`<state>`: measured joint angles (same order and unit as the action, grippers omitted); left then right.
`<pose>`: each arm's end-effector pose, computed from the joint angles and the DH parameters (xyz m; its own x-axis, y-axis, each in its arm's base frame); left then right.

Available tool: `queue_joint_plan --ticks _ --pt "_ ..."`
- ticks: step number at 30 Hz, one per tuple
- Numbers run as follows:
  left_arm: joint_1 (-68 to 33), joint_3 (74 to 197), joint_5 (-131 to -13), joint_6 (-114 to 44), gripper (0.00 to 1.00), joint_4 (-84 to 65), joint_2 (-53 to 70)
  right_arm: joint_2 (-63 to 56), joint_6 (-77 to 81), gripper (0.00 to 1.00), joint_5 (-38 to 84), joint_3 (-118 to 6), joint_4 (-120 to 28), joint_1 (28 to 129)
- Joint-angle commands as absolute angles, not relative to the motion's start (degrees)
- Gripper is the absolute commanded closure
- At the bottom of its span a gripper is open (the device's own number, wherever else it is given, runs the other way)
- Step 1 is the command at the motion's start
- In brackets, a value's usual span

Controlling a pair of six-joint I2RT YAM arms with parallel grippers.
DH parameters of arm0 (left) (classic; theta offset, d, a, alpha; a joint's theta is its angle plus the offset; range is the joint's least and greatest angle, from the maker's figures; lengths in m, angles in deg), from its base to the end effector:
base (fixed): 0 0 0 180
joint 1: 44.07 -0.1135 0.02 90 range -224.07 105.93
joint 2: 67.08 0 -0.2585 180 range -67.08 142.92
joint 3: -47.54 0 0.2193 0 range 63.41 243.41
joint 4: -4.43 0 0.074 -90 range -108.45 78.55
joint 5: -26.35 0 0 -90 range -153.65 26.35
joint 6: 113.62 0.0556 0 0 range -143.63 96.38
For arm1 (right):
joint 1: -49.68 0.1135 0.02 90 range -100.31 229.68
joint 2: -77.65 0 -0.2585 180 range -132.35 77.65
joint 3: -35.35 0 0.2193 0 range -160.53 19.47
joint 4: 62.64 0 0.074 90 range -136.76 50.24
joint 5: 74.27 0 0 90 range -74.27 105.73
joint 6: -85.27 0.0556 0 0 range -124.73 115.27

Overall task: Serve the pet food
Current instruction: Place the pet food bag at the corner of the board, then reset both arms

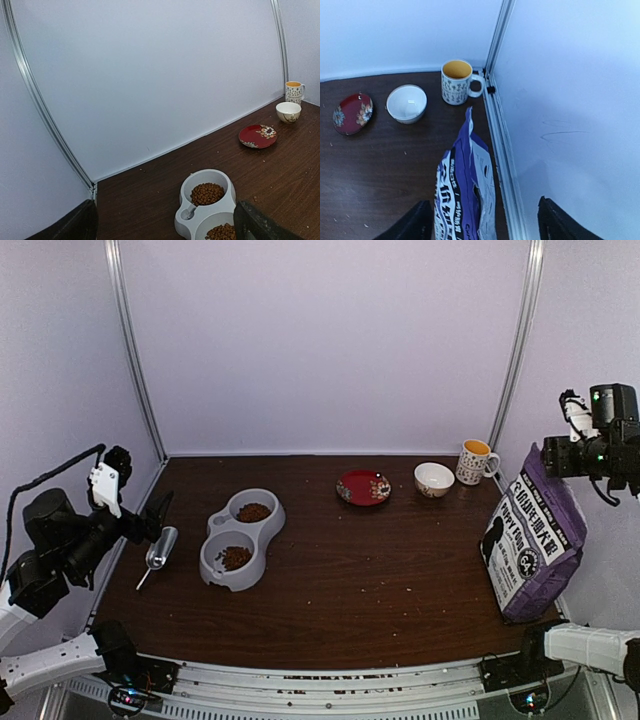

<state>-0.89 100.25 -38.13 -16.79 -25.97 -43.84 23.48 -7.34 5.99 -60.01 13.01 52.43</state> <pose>0.0875 -0.0493 0.3214 0.0243 0.1243 -0.9919 0.3027 0.9448 0.1259 0.1402 -0.0027 0.3946 -0.5688 -0.0723 -0.8193 0.0662 0.9889 -0.1332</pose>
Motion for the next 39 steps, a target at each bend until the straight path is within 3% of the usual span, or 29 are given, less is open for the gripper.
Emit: queue_joint_plan --ticks 1,18,31,39 --pt "-1.0 100.3 -37.3 -16.5 0.02 -23.0 -43.2 24.5 -5.6 0.18 10.9 -63.9 9.7 52.1" --pt "-1.0 100.8 -37.5 -17.1 0.02 -23.1 -43.2 23.4 12.3 0.0 35.5 -75.4 0.9 54.7" --pt "-0.9 100.7 -35.7 -16.8 0.02 -23.4 -42.8 11.4 13.5 0.0 15.3 -81.2 -1.6 82.5" --pt "-0.9 100.6 -35.1 -16.5 0.02 -23.4 -42.5 5.6 13.7 0.0 4.9 -74.7 -5.2 92.6"
